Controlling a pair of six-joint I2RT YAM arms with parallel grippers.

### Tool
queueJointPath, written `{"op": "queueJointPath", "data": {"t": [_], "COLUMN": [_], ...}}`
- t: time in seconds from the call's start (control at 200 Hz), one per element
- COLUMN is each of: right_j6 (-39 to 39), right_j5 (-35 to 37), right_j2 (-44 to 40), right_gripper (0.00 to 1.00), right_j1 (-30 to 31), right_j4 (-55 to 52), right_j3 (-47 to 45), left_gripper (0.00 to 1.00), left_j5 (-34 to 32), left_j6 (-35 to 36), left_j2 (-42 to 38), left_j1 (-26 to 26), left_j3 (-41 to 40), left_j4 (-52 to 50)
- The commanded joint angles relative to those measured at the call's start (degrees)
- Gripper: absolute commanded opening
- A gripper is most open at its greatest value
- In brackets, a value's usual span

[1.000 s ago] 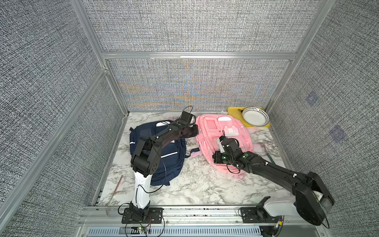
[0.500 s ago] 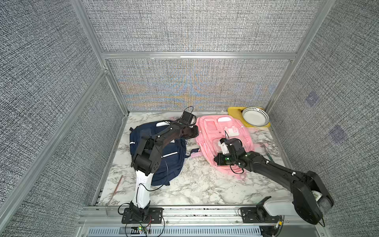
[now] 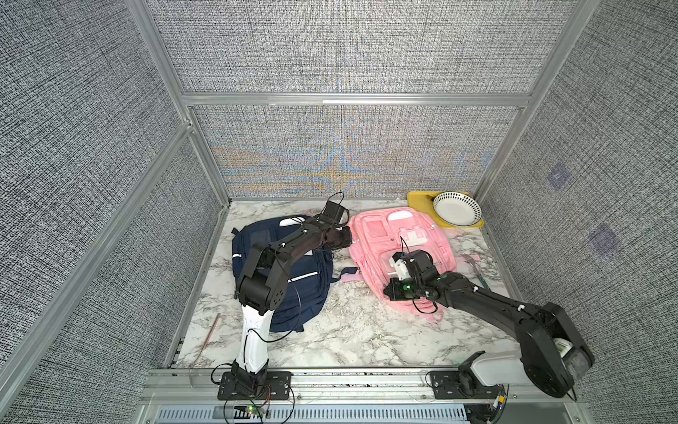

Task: Zip up the backpack
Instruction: Zip the zipper on the backpack.

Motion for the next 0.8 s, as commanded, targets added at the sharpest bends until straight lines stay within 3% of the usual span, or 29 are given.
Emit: {"op": "queueJointPath", "data": {"t": [0.0,0.195,0.325,0.571,0.796], "right_j6": [2.0,2.3,2.7,1.8,1.1], "right_j5": [3.6,4.0,4.7,7.3,9.1], "right_j2": [-0.7,1.0,2.5,2.9,2.0], "right_gripper": [0.0,0.0,0.0,0.0,0.0], "right_j1": [0.9,3.8,5.3,6.7,7.2], "right_j4": [2.5,4.7,6.5,7.5,7.8], "right_j3": [0.9,1.8,1.9,2.1,1.6], "left_gripper": [0.3,0.42,0.56,0.57,0.57], "left_j5": [-1.6,0.0,-2.9,-1.3,-1.6], "left_j6": [0.0,-0.5,-0.8,-6.9,-14.4], "left_j2": [-3.5,-10.4,-15.9,-23.8,-22.1], "left_j1": [-0.8,-4.4,-7.3,-12.1,-16.1], "left_j3": [-1.8,-5.7,-10.3,-21.8,-24.7], "left_j4": [1.8,0.0,-0.3,4.3,9.6]}}
